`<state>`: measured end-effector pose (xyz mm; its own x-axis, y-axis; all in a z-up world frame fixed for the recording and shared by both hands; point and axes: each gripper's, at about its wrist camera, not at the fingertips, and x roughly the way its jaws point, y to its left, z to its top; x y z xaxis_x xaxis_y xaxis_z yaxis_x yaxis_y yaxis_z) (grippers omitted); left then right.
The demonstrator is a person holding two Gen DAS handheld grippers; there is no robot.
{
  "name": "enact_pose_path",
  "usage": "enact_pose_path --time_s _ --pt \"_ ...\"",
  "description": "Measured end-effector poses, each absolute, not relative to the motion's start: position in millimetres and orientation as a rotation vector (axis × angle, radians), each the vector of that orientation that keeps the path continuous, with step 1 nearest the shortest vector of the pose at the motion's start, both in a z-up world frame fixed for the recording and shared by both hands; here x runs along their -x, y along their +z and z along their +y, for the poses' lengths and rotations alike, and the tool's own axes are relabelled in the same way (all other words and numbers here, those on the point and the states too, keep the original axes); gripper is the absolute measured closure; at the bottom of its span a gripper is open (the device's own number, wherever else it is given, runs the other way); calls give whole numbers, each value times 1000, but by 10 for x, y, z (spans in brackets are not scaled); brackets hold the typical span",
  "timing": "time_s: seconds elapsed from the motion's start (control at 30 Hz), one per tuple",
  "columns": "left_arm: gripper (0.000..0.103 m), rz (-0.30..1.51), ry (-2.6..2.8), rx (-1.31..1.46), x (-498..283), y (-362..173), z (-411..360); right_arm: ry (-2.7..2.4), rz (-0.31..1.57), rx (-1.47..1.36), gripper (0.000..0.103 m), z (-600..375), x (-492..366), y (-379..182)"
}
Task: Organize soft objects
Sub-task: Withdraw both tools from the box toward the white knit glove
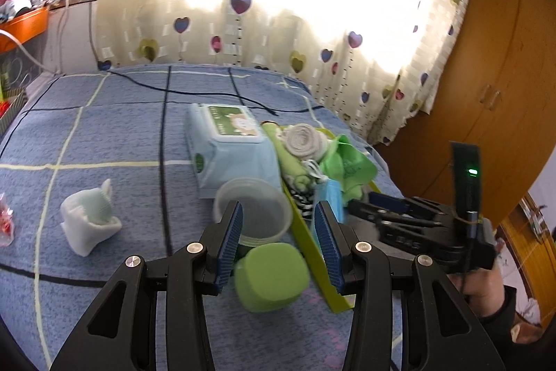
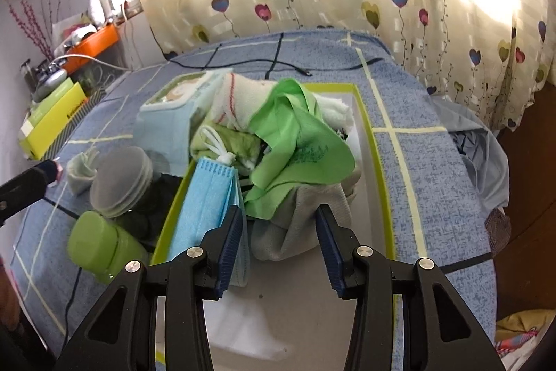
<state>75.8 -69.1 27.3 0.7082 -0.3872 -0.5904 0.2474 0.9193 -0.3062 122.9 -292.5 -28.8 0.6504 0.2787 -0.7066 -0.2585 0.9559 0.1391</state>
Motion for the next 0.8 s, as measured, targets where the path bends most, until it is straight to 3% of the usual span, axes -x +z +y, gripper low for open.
enact_pose_path --time_s 0.2,0.8 --pt "58 694 -324 234 -700 238 -541 312 750 -20 48 -2885 -1038 -80" --pt "59 687 -206 283 -474 182 -104 438 683 32 47 -2351 -769 186"
